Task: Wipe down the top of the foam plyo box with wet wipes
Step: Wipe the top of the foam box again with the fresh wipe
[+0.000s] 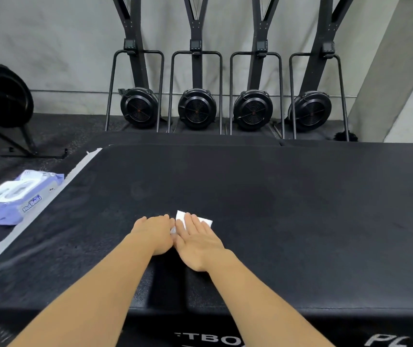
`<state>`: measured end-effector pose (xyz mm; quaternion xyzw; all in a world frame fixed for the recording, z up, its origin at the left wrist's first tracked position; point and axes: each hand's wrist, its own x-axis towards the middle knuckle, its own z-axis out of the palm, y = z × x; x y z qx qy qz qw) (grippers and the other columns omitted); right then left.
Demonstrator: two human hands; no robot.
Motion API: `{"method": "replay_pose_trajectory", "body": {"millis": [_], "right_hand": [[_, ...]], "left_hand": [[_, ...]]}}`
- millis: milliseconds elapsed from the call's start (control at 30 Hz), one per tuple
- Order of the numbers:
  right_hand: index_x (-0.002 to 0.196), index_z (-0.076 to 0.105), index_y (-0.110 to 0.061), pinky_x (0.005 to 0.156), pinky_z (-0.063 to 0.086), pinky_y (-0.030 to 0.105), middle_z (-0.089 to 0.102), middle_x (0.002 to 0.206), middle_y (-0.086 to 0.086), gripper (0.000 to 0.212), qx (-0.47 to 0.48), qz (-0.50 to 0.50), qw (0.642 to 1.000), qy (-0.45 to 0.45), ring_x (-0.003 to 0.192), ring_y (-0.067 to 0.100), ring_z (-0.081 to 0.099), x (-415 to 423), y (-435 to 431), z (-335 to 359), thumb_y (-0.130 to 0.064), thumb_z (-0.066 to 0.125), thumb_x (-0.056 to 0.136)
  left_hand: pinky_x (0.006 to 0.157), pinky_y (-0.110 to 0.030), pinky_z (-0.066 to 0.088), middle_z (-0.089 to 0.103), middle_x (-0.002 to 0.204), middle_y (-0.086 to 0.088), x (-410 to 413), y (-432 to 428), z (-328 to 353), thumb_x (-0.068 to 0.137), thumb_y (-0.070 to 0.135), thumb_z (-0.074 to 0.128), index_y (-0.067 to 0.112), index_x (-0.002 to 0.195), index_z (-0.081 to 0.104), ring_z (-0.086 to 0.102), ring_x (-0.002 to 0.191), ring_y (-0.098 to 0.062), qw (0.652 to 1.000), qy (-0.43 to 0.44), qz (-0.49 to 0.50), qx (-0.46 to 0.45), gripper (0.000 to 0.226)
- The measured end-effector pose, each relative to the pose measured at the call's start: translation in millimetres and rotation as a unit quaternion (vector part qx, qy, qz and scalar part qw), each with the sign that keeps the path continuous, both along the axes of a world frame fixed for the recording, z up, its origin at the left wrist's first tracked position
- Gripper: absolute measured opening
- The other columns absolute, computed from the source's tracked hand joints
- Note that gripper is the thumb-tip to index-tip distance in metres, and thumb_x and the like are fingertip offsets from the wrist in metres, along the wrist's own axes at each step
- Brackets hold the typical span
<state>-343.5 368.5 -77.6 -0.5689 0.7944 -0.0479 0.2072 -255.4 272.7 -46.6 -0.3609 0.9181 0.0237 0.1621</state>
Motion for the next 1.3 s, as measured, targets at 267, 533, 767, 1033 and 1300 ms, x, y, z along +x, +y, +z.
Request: {"method": "replay_pose_trajectory", "body": {"millis": [267,533,767,1033,1300], "right_hand": [[0.158,0.008,-0.023,0.123,0.002,0.036,-0.005,0.166,0.004,0.054,-0.018,-0.03,0.999,0.041,0.152,0.02,-0.006,-65.8,22.7,3.0,-0.041,0.014,0.107],[0.143,0.03,-0.012,0.114,0.024,0.044,0.024,0.15,0.015,0.045,-0.003,-0.167,0.985,0.048,0.14,0.031,0.023,-142.8,52.5,5.0,-0.033,0.019,0.105],[0.153,0.021,-0.01,0.118,0.013,0.043,0.016,0.157,0.021,0.057,-0.002,-0.187,0.98,0.067,0.14,0.038,0.017,-108.9,46.0,0.2,-0.04,0.019,0.105],[0.158,-0.009,-0.014,0.123,-0.008,0.042,-0.021,0.163,0.011,0.066,0.014,-0.108,0.993,0.038,0.15,0.025,-0.021,-20.6,31.0,-3.9,-0.048,0.01,0.104],[0.158,-0.012,-0.016,0.123,-0.011,0.039,-0.024,0.163,0.006,0.066,0.017,-0.01,0.999,0.04,0.149,0.02,-0.025,40.7,14.2,-4.5,-0.05,0.011,0.106]], "left_hand": [[0.119,-0.04,0.008,0.013,0.162,0.002,-0.2,-3.2,-0.8,0.103,0.025,0.036,0.022,0.154,0.019,0.022,0.146,-0.018,0.999,-0.009,0.016,0.027,0.054],[0.12,-0.042,0.008,0.007,0.163,0.002,-0.4,-4.9,-2.2,0.104,0.025,0.034,0.022,0.155,0.014,0.017,0.148,-0.018,0.999,-0.012,0.019,0.039,0.055],[0.114,-0.043,0.027,0.013,0.162,0.0,3.7,0.1,-2.3,0.103,0.023,0.035,0.018,0.154,0.018,0.019,0.147,-0.021,0.997,0.028,0.029,0.066,0.054],[0.118,-0.04,0.021,0.009,0.163,-0.001,22.5,12.9,-4.7,0.105,0.022,0.033,0.019,0.155,0.013,0.009,0.149,-0.019,0.99,0.111,0.027,0.077,0.054],[0.106,-0.031,0.031,0.04,0.15,0.003,44.9,12.8,2.3,0.099,0.019,0.039,0.021,0.151,0.028,0.04,0.135,-0.019,0.995,0.084,0.043,0.019,0.053]]}}
